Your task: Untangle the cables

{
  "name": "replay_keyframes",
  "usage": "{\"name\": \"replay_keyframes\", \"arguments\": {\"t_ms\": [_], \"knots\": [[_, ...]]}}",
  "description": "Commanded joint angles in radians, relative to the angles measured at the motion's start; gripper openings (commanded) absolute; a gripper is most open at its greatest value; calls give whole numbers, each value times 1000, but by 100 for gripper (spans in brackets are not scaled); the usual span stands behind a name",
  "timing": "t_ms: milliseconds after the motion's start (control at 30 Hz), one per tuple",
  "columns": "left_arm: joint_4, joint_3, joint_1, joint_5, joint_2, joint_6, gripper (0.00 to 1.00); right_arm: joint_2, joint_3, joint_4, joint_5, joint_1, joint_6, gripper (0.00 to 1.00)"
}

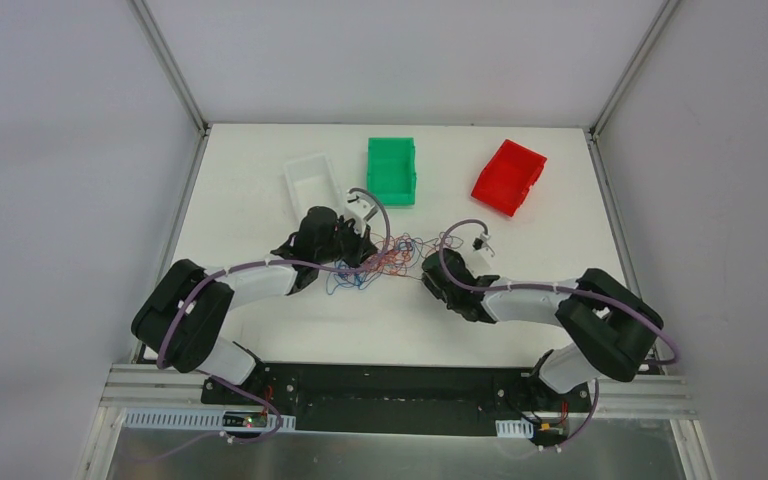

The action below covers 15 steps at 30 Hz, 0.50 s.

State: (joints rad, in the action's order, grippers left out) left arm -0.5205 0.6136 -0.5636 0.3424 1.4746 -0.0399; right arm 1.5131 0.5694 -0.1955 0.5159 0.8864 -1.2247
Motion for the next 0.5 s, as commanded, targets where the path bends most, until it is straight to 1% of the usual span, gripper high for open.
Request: {"name": "replay_keyframes", "arguments": {"t_ms": [0, 67, 133, 167, 200, 367, 467], "knots": [[85, 79, -6, -89, 7, 3, 0, -98, 62, 95, 17, 3, 21, 11], [144, 111, -2, -125, 31, -3, 0, -189, 65, 159, 6, 2, 49, 11], [167, 122, 2, -139, 45, -9, 0, -272, 69, 248, -25, -4, 64, 11], [169, 123, 5, -141, 50, -14, 0, -310, 66, 283, -41, -9, 64, 9], [175, 127, 8, -142, 53, -15, 0, -350, 61, 309, -61, -16, 64, 0], [212, 133, 10, -186, 49, -12, 0, -557, 26, 420, -83, -76, 77, 0], [221, 130, 14, -211, 48, -12, 0, -686, 35, 484, -94, -152, 157, 0]]}}
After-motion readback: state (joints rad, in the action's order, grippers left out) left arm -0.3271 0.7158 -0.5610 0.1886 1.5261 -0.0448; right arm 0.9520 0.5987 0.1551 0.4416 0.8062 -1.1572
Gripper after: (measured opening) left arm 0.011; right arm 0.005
